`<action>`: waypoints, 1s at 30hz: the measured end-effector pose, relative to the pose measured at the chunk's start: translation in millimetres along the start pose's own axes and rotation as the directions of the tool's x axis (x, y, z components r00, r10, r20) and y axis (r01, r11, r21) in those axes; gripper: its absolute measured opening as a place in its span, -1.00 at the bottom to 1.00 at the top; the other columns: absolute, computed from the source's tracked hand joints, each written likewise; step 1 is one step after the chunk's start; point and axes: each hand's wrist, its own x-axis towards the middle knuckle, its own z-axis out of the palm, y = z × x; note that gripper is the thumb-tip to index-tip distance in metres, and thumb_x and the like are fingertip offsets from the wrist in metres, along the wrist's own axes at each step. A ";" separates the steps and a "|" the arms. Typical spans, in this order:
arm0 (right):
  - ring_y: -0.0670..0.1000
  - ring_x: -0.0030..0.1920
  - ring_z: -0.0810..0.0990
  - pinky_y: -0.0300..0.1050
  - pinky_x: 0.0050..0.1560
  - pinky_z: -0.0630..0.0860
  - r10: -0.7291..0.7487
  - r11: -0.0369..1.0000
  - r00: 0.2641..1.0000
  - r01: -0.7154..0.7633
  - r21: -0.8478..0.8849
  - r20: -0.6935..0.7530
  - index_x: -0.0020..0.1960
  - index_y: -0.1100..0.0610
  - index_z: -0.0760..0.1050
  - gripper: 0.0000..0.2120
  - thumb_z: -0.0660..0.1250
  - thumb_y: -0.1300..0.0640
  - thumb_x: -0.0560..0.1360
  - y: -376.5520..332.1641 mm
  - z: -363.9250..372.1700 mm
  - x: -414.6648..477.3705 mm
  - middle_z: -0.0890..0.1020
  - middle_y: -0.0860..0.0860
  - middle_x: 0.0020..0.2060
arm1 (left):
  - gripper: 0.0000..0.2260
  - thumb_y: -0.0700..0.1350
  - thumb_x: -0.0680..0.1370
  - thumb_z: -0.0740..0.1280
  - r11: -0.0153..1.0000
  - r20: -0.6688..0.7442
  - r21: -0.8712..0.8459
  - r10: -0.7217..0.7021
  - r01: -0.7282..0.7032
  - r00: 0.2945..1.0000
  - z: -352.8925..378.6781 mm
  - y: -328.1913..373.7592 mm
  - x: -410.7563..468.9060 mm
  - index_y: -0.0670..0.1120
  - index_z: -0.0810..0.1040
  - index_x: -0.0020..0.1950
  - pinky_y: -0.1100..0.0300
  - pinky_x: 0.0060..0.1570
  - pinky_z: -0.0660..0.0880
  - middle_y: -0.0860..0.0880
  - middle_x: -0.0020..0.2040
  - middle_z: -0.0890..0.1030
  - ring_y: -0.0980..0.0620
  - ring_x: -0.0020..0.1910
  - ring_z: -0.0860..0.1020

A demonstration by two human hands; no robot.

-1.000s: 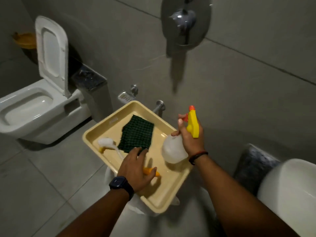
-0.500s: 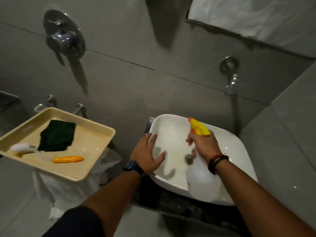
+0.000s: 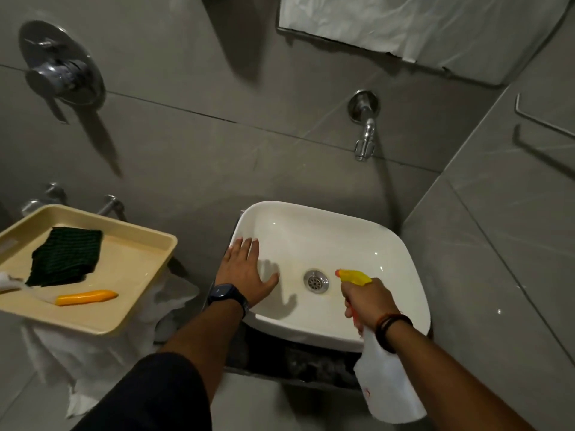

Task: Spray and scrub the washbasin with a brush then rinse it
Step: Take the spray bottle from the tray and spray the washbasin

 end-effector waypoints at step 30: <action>0.07 -0.59 0.45 -0.15 -0.59 0.40 -0.608 0.745 0.793 0.561 0.362 0.022 -0.24 0.01 0.63 -0.83 0.28 0.13 0.42 -175.6 191.7 -24.4 0.64 -0.05 -0.34 | -0.40 0.23 0.42 0.29 0.922 -0.092 -0.197 -0.355 0.333 0.930 -53.6 -186.3 -36.4 -0.07 0.37 0.35 -0.03 0.22 0.39 -0.16 0.32 0.45 -0.14 0.27 0.39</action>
